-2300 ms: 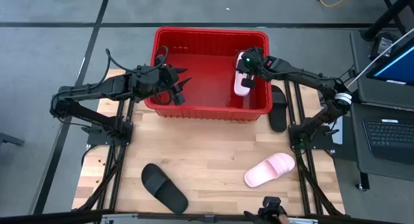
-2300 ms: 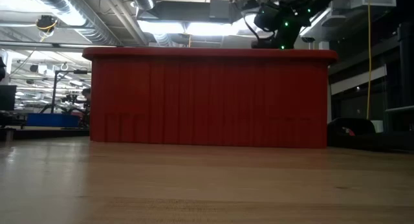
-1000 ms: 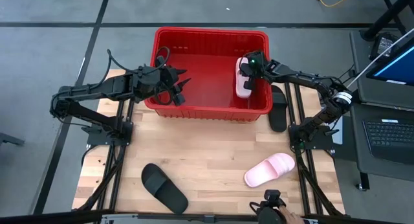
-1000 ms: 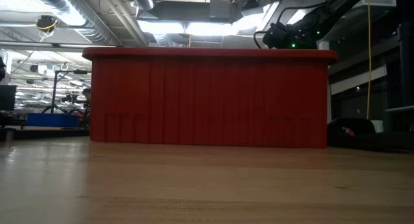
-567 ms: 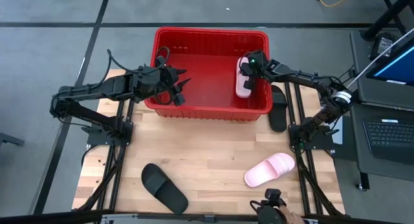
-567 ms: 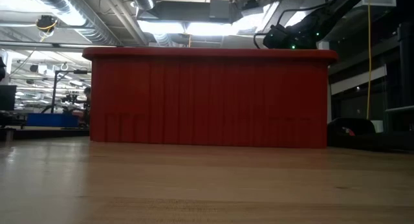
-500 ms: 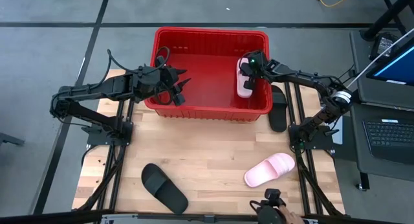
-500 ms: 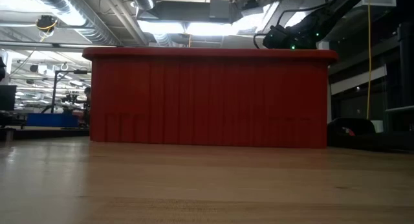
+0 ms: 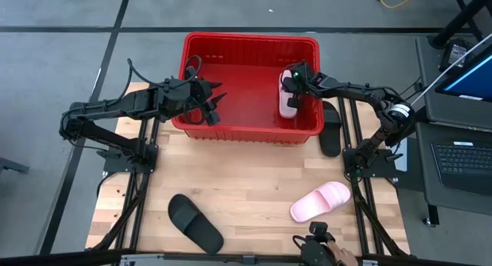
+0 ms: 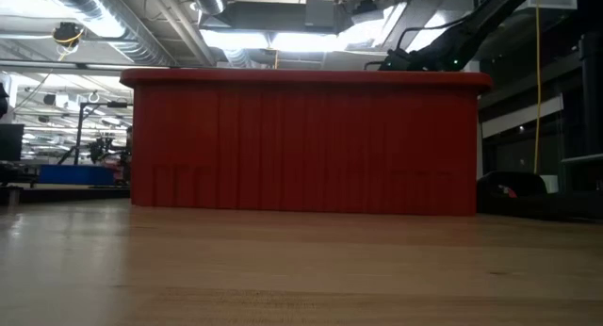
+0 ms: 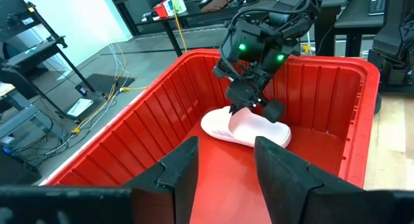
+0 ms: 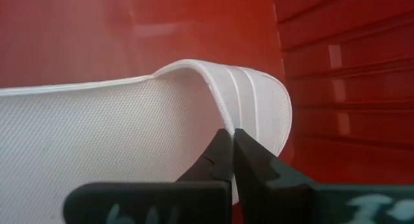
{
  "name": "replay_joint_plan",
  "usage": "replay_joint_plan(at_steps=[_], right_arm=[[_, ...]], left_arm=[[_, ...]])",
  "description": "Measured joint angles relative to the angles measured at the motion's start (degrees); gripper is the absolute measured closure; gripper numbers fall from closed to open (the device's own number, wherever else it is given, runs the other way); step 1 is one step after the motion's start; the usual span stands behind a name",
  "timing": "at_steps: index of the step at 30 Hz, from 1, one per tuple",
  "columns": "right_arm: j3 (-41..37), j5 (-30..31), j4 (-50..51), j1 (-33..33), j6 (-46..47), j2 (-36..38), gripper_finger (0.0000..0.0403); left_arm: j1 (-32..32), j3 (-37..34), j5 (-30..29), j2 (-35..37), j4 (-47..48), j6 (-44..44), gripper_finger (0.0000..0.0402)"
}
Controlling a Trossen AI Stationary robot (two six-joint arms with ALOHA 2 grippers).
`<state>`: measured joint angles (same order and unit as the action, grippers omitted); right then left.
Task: Pick and place slides into bin
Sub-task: Put the left pink slide into the bin
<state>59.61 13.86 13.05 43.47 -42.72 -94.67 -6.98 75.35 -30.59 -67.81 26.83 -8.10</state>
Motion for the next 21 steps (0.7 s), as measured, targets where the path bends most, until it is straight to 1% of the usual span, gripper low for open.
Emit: replay_joint_plan(at_steps=[9, 15, 21], right_arm=[[0.00, 0.03, 2.00, 0.03, -2.99, 0.00, 0.0397], [0.00, 0.05, 2.40, 0.03, -2.84, 0.00, 0.0373], [0.00, 0.05, 3.64, 0.02, -2.58, 0.00, 0.0367]], left_arm=[[0.01, 0.00, 0.00, 0.00, 0.00, -0.04, 0.0258], [0.00, 0.00, 0.00, 0.00, 0.00, -0.04, 0.0258], [-0.01, 0.00, 0.00, 0.00, -0.02, -0.04, 0.0258]])
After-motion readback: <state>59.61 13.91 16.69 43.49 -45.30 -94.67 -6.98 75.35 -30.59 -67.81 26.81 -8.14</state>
